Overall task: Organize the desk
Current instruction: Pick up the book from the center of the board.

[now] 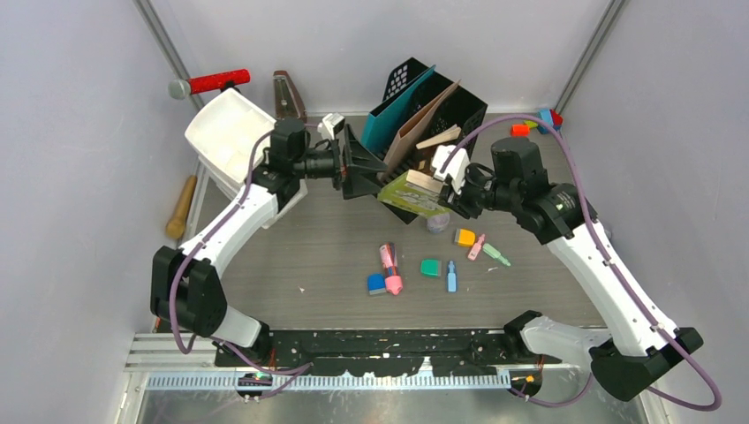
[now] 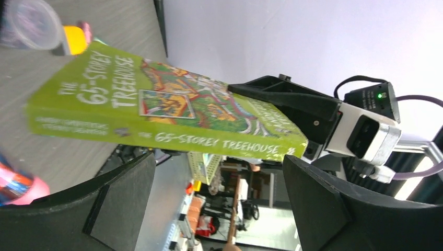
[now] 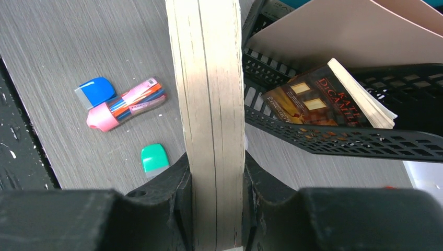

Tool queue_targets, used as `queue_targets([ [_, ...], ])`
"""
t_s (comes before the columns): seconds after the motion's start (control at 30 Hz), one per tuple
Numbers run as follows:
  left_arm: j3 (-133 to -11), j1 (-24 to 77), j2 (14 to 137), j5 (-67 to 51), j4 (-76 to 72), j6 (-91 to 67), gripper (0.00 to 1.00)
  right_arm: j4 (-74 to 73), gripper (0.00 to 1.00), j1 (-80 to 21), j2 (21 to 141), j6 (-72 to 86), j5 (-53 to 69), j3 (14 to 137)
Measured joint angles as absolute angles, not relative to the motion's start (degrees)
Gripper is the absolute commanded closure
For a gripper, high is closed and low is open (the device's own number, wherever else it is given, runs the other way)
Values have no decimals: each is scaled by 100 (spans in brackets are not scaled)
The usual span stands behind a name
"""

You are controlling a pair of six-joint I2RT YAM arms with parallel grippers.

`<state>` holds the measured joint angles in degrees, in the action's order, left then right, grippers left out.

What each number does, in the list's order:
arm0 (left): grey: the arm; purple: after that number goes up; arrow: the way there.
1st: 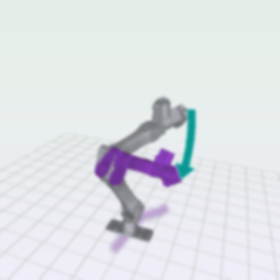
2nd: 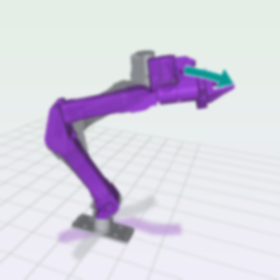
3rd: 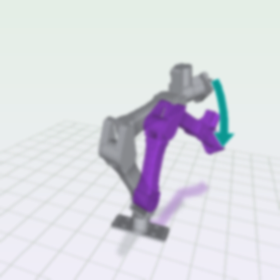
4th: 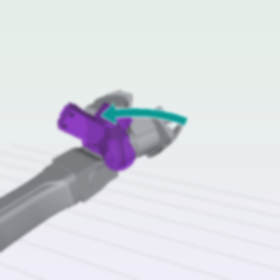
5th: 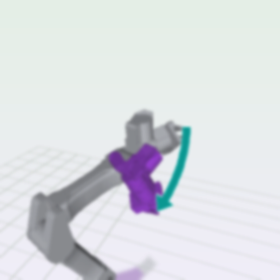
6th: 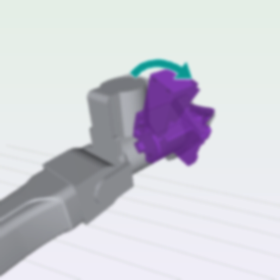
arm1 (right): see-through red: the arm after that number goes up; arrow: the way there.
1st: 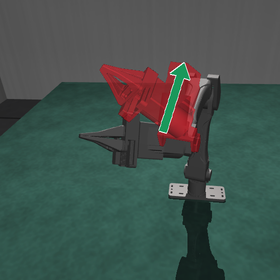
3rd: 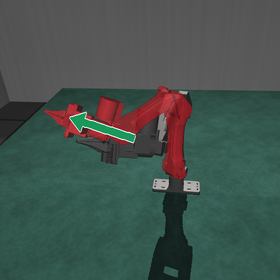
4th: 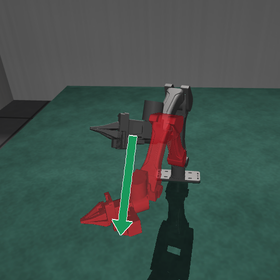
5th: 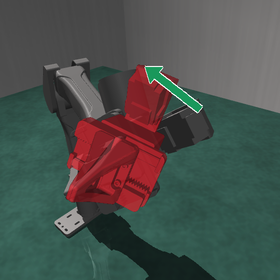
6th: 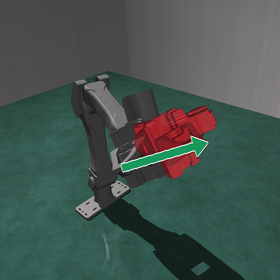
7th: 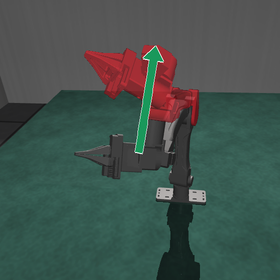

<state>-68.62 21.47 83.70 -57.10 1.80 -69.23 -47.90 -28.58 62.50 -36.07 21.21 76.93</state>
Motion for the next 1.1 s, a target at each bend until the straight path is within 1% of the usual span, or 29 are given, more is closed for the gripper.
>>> queue_targets([
  [0.2,-6751,2578,8442,-5649,-290,-7561,4,-4886,100,-3157,6340,-3669,1728,7699],
  [0.5,-6440,2593,8698,-5638,-873,-8195,3,-4987,100,-3354,6445,-3763,1288,7699],
  [1.1,-6156,2462,8698,-5666,-1011,-8239,1,-4646,100,-3879,6567,-4278,336,7649],
])
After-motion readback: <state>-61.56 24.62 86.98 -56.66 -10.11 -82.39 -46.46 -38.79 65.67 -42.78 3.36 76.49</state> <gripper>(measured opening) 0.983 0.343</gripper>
